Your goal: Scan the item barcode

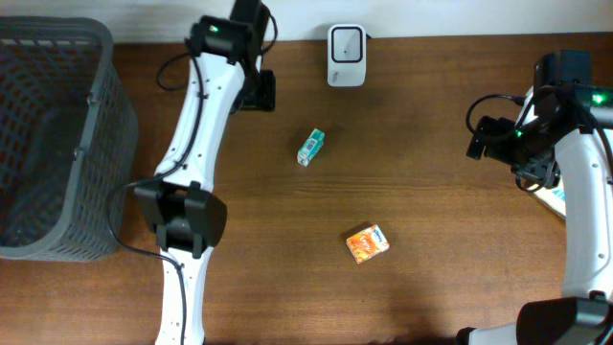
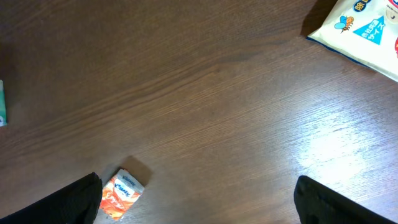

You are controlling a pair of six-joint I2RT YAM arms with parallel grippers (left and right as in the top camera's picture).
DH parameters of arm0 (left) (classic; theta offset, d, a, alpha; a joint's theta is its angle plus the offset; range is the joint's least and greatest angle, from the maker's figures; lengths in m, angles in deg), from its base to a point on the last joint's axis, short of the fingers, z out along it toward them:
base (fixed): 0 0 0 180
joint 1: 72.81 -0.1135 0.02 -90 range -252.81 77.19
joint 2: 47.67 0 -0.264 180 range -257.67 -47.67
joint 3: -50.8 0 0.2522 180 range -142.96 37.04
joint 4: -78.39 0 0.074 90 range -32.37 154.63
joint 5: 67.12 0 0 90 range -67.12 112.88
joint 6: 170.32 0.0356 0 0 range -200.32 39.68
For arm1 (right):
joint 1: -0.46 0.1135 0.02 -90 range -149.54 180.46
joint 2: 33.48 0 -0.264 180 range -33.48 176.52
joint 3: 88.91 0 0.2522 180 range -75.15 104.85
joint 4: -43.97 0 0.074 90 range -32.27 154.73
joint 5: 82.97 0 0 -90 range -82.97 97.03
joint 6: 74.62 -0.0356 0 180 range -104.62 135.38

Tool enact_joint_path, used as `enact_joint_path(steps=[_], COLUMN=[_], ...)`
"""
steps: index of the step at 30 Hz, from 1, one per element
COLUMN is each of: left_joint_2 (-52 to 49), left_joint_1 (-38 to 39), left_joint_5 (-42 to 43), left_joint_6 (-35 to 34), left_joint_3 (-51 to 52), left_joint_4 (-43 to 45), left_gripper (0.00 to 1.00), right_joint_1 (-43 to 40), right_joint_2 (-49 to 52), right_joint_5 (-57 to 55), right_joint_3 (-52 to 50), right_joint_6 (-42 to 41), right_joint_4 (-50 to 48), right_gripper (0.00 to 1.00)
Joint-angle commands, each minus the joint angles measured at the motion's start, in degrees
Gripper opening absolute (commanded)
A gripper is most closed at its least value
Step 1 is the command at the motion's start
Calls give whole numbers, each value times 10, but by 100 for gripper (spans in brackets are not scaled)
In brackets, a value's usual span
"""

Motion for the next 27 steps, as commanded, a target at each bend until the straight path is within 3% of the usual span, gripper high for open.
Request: enact_joint_path(steps=[1, 4, 9, 27], left_joint_2=[2, 2, 2, 2], left_joint_1=[-15, -34, -52, -67], left_joint_5=[-78, -86, -86, -90], left_joint_6=[-18, -19, -19, -19], left_joint_3=[62, 100, 115, 129], left_joint_4=[40, 76, 83, 73], left_gripper=[54, 54, 69, 78], right_joint_1=[-1, -1, -1, -1], right_joint_2=[-1, -1, -1, -1], right_joint_5=[-9, -9, -9, -9], right_joint_3=[-2, -2, -2, -2], right_joint_6=[1, 1, 1, 1], right_joint_4=[0, 0, 0, 0], right_gripper=[98, 98, 98, 98])
